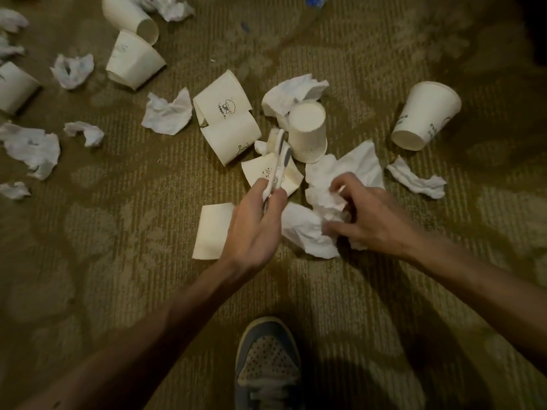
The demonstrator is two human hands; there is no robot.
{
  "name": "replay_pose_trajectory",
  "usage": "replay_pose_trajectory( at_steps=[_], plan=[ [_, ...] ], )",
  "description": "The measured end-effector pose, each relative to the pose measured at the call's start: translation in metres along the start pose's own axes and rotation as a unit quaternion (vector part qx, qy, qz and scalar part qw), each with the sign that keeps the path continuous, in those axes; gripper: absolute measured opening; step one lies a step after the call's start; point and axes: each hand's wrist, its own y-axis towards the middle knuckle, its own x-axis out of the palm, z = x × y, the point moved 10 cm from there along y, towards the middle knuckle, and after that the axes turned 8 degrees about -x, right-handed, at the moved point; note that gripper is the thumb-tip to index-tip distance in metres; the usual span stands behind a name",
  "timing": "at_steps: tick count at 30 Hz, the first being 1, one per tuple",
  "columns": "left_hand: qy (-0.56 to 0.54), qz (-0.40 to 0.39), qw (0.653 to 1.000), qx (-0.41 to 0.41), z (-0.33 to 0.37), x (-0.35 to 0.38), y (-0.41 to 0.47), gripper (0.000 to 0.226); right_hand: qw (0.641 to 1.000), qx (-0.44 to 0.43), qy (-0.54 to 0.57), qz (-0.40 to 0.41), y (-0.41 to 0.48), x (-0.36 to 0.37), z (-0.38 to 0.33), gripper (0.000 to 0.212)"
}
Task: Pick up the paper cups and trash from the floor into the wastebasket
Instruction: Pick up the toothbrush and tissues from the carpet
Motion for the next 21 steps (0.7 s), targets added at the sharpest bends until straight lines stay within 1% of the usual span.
replay_pose_trajectory(
  at_steps=[2,3,4,6,7,9,12,13,14,16,17,18,19,21],
  plan=[
    [-0.017,-0.002,1.0,-0.006,0.0,0.002,-0.003,0.022,0.997,0.037,0.065,0.017,-0.002,-0.005,0.004,0.074],
    [-0.028,-0.003,1.0,-0.004,0.002,0.003,-0.004,0.024,0.993,0.057,0.101,0.025,-0.003,-0.007,0.006,0.072],
    [-0.04,-0.005,0.999,0.001,0.004,0.004,-0.007,0.025,0.986,0.071,0.144,0.034,-0.004,-0.008,0.006,0.061],
    [-0.063,-0.016,0.998,0.003,0.009,0.01,-0.011,0.028,0.966,0.084,0.237,0.06,-0.004,-0.012,0.005,0.027],
    [-0.072,-0.021,0.997,0.002,0.01,0.014,-0.013,0.03,0.956,0.093,0.268,0.075,-0.005,-0.014,0.004,0.016],
    [-0.085,-0.025,0.996,0.001,0.014,0.021,-0.017,0.035,0.939,0.121,0.308,0.088,-0.009,-0.016,0.004,0.008],
    [-0.107,-0.035,0.994,-0.004,0.019,0.033,-0.018,0.041,0.913,0.158,0.37,0.067,-0.014,-0.008,0.0,0.019],
    [-0.109,-0.034,0.993,-0.003,0.02,0.035,-0.017,0.039,0.894,0.16,0.414,0.059,-0.016,-0.005,-0.005,0.024],
    [-0.11,-0.033,0.993,0.0,0.022,0.037,-0.017,0.036,0.864,0.162,0.474,0.047,-0.016,-0.001,-0.012,0.032],
    [-0.102,-0.038,0.994,0.006,0.024,0.042,-0.016,0.03,0.796,0.164,0.583,0.005,-0.018,0.006,-0.029,0.054],
    [-0.093,-0.042,0.995,0.01,0.024,0.044,-0.015,0.029,0.777,0.156,0.61,-0.017,-0.018,0.008,-0.037,0.062],
    [-0.083,-0.049,0.995,0.015,0.024,0.045,-0.015,0.029,0.769,0.15,0.62,-0.03,-0.018,0.008,-0.042,0.065],
    [-0.074,-0.057,0.995,0.018,0.024,0.047,-0.015,0.031,0.77,0.154,0.618,-0.03,-0.018,0.009,-0.043,0.065],
    [-0.07,-0.074,0.994,0.027,0.026,0.05,-0.016,0.036,0.781,0.183,0.597,0.003,-0.018,0.008,-0.035,0.059]
  ],
)
